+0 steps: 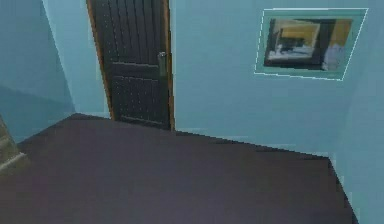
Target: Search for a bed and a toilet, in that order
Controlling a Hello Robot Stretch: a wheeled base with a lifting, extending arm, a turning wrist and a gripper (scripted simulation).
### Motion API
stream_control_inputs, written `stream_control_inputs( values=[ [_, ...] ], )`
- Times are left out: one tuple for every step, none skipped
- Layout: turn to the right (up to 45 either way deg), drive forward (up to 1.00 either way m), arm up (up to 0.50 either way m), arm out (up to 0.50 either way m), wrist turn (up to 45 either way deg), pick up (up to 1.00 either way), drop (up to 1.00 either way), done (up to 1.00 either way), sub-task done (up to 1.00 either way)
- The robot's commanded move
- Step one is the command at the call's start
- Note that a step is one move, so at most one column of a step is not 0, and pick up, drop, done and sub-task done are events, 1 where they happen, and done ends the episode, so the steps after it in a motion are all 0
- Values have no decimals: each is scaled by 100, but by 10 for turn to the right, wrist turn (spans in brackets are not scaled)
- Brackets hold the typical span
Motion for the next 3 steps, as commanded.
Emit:
stream_control_inputs(
  values=[
    [0,10,0,0,0,0,0,0,0],
    [-120,0,0,0,0,0,0,0,0],
    [0,55,0,0,0,0,0,0,0]
  ],
)
